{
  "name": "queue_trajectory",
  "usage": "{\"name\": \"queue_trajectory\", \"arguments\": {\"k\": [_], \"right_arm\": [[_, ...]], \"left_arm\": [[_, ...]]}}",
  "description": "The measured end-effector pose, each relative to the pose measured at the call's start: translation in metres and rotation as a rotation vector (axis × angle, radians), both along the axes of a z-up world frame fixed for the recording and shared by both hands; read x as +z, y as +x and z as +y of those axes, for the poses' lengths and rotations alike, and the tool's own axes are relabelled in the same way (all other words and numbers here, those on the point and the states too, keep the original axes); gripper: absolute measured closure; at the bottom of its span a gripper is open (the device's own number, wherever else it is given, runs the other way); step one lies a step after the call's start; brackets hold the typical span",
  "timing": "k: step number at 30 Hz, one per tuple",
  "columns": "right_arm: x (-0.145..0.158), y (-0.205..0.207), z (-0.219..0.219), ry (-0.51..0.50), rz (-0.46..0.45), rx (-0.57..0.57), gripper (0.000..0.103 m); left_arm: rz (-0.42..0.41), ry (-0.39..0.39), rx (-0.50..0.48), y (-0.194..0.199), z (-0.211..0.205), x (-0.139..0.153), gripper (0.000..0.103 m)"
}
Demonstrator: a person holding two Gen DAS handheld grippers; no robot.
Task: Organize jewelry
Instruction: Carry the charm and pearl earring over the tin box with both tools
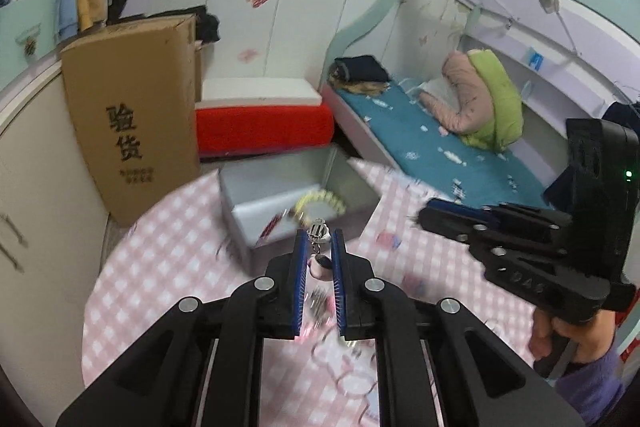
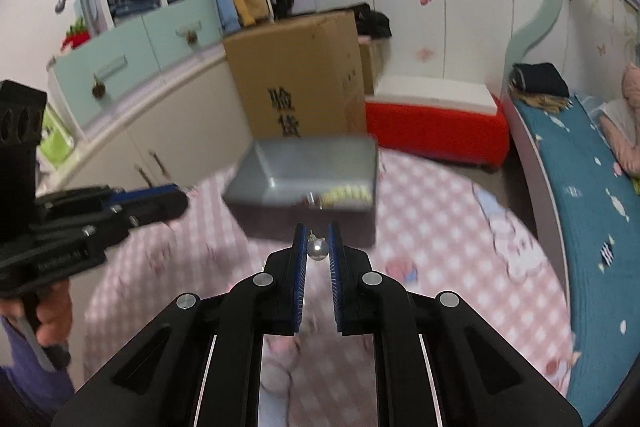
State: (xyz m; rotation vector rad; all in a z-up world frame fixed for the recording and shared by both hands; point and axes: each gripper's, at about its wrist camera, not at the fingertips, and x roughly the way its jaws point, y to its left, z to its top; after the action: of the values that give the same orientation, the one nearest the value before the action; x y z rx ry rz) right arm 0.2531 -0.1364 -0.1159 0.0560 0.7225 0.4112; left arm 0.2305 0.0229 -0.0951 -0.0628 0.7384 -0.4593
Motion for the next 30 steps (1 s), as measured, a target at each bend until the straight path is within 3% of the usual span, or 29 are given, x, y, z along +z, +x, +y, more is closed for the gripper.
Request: {"name": "queue_trajectory", "arguments": {"k": [5,13,30], "right_arm": [[0.006,0.038,0.009,0.038,0.031,-0.004,0.091],[-0.023,0.078,0.021,0.024,0.121,-0.016,0.091],[-0.052,0.097,0.037,-0.014,0.198,-0.002,0.091]], "left_arm": [[0.085,-0.072,-0.011,0.044,-0.004,0.000,0.093],[0.191,-0.045,0.035,0.088,-0.011,-0.034,0.092],[0.246,0.048,0.058,0.101,-0.017,-0.064,0.092]]}}
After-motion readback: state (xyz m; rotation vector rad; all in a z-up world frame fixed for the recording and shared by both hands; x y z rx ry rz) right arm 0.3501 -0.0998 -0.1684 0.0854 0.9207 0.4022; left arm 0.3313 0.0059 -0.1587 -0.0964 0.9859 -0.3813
